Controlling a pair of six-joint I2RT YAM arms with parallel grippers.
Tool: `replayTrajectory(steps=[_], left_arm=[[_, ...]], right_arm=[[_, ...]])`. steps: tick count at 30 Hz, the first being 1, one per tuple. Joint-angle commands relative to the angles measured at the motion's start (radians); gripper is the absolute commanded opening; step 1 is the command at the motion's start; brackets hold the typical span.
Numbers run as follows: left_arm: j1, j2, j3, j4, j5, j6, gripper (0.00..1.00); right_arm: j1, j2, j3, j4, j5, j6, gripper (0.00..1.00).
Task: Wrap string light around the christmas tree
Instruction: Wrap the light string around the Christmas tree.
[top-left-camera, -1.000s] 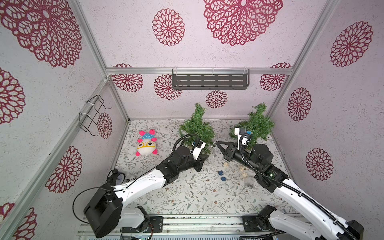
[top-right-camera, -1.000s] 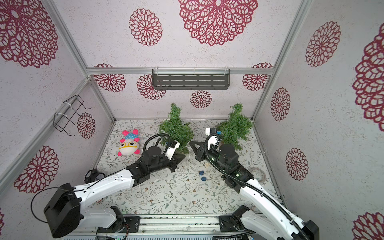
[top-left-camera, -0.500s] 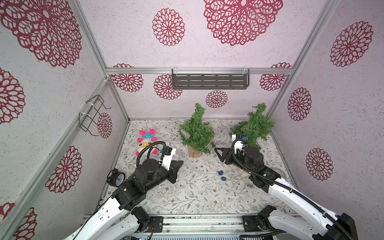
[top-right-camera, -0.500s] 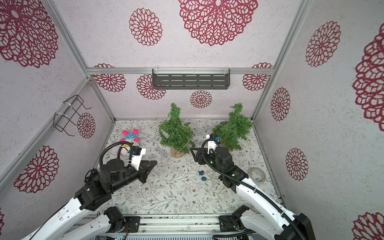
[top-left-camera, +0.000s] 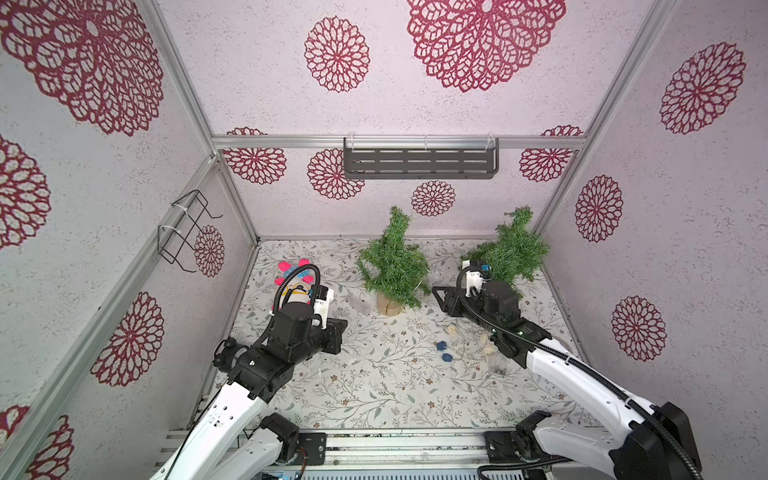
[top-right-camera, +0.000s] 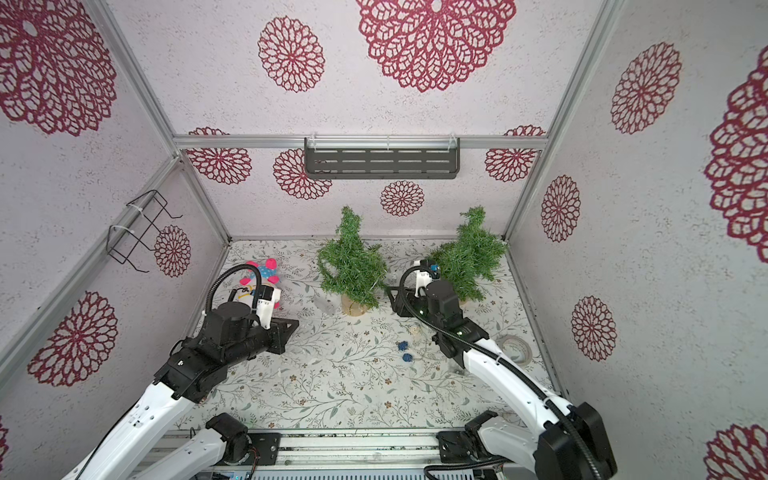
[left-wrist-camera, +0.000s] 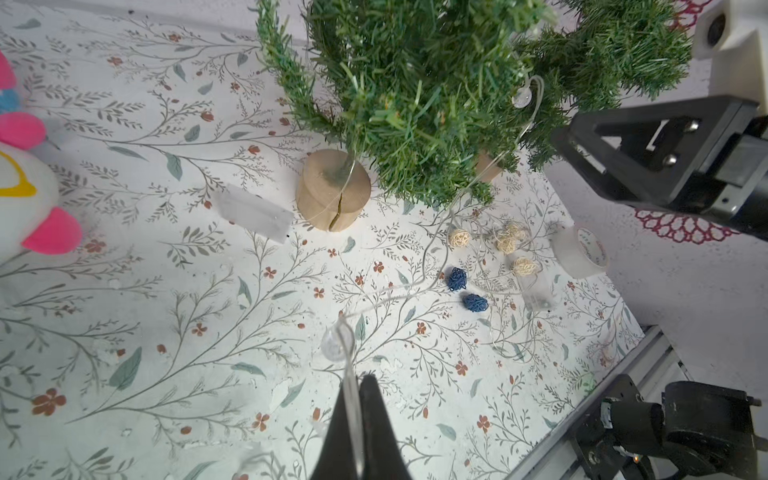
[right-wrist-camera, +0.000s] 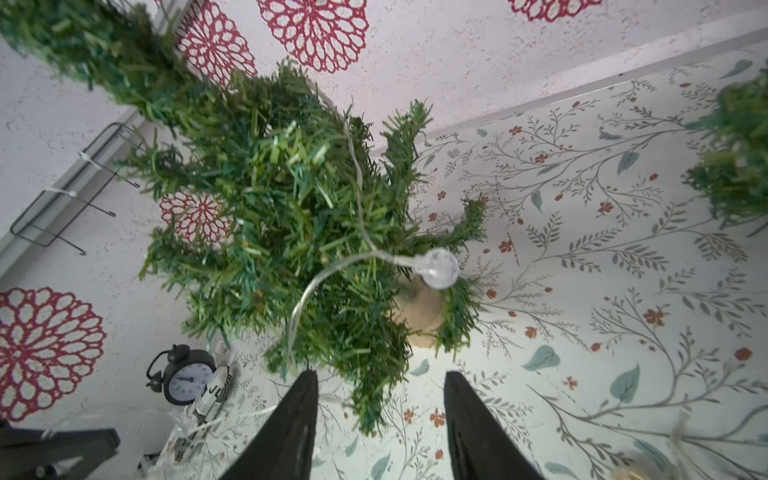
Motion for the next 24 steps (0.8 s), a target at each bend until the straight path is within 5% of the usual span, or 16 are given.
replayTrajectory(steps=[1, 9, 24], left_arm=[[0.005, -0.001, -0.017, 0.067, 0.040, -0.028, 0.00], [0.006, 0.030, -0.059, 0.117, 0.073, -0.041, 0.00], [0.007, 0.038, -0.056, 0.120, 0.084, -0.027, 0.00]], right_arm=[[0.006, 0.056, 0.053, 0.109, -0.001, 0.106, 0.52], [0.033, 0.129, 0.102, 0.216, 0.000, 0.185, 0.52], [0.014, 0.092, 0.066, 0.031, 0.071, 0.146, 0.09]])
